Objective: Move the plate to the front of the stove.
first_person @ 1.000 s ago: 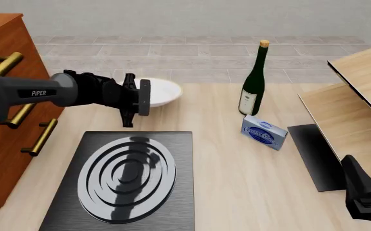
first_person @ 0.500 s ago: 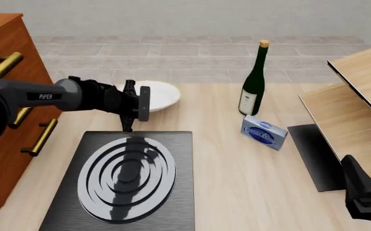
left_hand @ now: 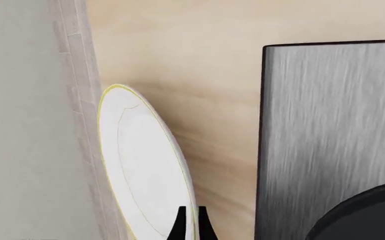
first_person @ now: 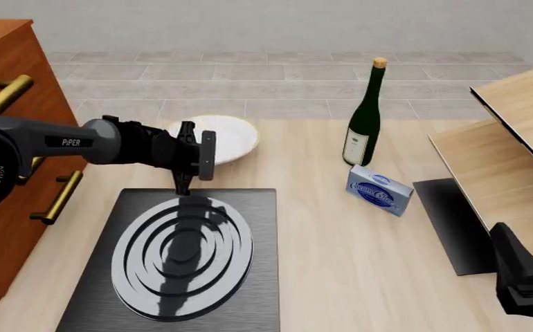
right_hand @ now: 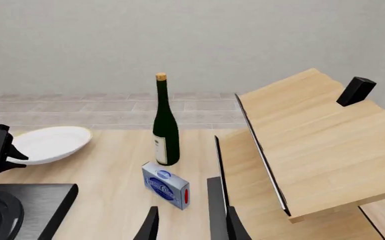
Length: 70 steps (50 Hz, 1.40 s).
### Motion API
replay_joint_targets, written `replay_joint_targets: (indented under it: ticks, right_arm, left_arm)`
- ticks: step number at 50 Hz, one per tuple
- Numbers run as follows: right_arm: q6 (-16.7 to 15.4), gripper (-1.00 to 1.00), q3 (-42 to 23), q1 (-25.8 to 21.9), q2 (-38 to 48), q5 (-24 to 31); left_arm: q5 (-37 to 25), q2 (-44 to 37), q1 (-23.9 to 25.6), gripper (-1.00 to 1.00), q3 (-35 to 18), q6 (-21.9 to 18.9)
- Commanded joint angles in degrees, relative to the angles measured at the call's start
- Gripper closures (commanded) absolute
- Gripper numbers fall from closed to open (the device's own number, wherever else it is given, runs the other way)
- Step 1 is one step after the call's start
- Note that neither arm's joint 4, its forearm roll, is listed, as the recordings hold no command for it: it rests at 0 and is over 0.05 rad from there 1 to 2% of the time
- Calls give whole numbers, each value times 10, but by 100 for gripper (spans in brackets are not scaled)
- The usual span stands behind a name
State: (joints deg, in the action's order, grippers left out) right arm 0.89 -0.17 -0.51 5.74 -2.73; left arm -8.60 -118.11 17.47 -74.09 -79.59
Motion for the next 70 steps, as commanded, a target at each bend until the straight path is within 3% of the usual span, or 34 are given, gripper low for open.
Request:
replay_joint_targets:
  ticks: [1,4,5,70]
  right_arm:
    - [0,-100,0,0,0,0]
    - [0,-100,0,0,0,0]
    - [0,-100,0,0,0,0]
    - [0,-100,0,0,0,0]
  left_arm:
    - [8,-5,-7,100,24,-15]
    - [14,-3,-13,100,25,-24]
    - [13,-2,-13,-100,27,-24]
    - [2,78,-32,-100,49,-40]
